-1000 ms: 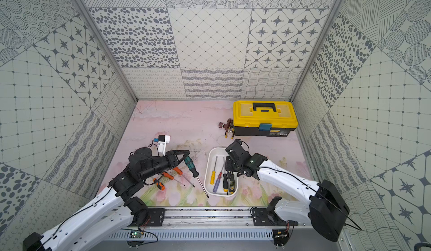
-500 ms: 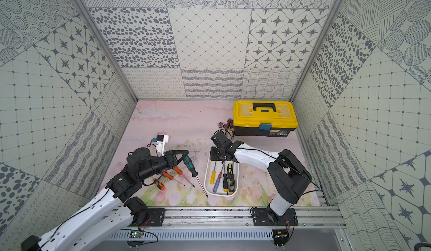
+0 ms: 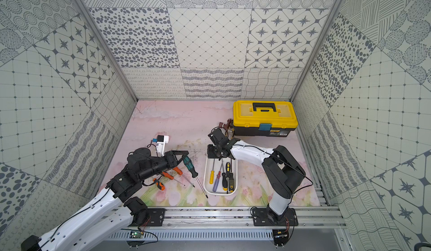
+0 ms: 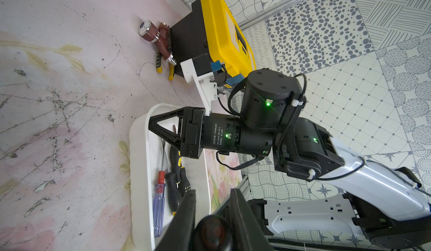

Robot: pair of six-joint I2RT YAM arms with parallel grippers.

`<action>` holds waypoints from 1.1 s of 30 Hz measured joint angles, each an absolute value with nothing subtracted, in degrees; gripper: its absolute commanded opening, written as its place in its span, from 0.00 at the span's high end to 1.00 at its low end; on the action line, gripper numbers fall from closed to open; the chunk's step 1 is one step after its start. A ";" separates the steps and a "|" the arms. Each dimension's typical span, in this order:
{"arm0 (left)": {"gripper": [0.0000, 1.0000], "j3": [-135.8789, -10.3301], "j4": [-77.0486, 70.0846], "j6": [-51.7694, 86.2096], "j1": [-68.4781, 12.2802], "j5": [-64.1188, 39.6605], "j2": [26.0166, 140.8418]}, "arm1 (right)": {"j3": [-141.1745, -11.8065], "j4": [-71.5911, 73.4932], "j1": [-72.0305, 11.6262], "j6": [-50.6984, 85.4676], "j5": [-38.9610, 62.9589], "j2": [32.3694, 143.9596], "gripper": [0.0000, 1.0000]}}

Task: Put the screwdriver on the desktop into the storage box
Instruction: Move the storage box to the center of the board, then place the screwdriver in the storage box.

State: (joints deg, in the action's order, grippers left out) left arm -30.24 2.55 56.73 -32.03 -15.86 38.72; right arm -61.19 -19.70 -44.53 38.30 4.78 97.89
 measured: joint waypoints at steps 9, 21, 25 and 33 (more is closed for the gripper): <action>1.00 -30.24 2.52 56.12 -32.03 -15.86 39.38 | -58.02 -21.23 -45.06 37.71 3.20 90.85 0.44; 1.00 -26.83 -7.60 59.51 -32.03 -19.57 49.54 | -34.30 -15.14 -55.88 40.71 15.03 53.47 0.22; 1.00 -26.72 -12.19 61.19 -32.03 -20.99 51.86 | -28.29 -9.80 -57.41 43.79 18.96 53.21 0.20; 1.00 -26.83 -16.73 63.00 -32.03 -22.44 51.99 | -25.71 1.58 -58.02 47.70 24.14 52.93 0.37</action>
